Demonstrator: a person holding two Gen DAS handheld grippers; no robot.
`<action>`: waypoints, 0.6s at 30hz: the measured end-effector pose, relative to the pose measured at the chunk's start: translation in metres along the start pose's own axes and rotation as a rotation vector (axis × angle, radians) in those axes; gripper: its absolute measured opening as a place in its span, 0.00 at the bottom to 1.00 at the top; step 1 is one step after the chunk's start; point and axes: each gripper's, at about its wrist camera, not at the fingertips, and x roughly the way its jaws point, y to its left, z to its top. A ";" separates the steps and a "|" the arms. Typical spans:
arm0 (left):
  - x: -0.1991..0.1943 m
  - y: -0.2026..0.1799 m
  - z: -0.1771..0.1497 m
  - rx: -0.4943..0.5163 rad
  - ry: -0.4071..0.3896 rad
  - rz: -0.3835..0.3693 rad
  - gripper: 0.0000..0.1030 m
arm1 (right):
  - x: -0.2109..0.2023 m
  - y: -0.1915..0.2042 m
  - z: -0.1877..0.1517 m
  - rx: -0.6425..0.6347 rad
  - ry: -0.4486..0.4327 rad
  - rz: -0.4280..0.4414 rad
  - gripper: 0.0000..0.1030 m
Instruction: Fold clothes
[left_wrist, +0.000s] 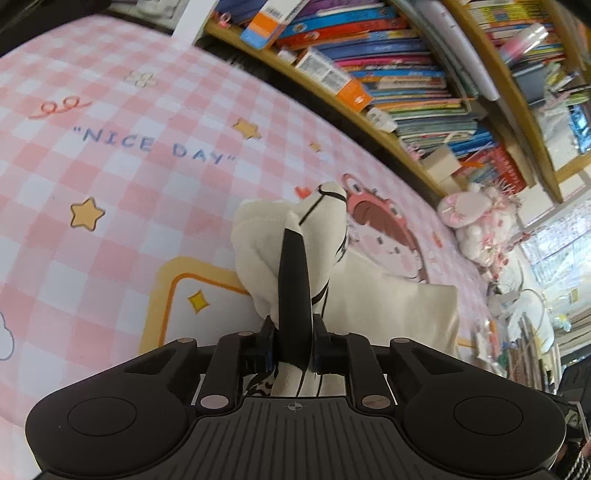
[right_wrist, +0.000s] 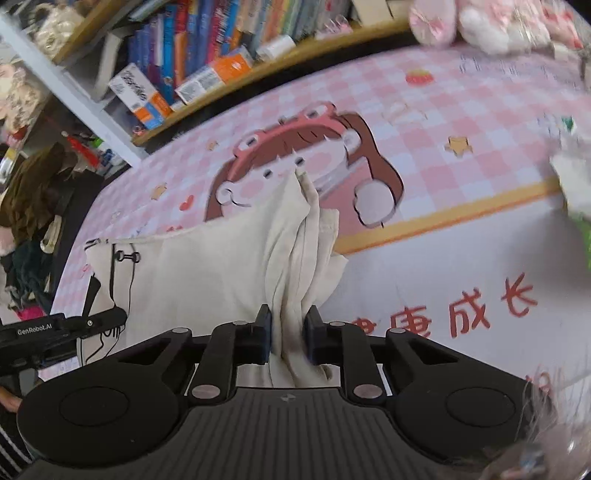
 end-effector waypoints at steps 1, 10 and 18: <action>-0.003 -0.002 0.001 0.001 -0.006 -0.011 0.15 | -0.004 0.003 0.000 -0.012 -0.014 0.003 0.16; -0.013 -0.017 0.008 0.026 -0.043 -0.044 0.15 | -0.023 0.017 0.007 -0.095 -0.056 -0.011 0.15; -0.014 -0.023 0.013 0.049 -0.053 -0.054 0.15 | -0.023 0.018 0.013 -0.103 -0.056 -0.007 0.15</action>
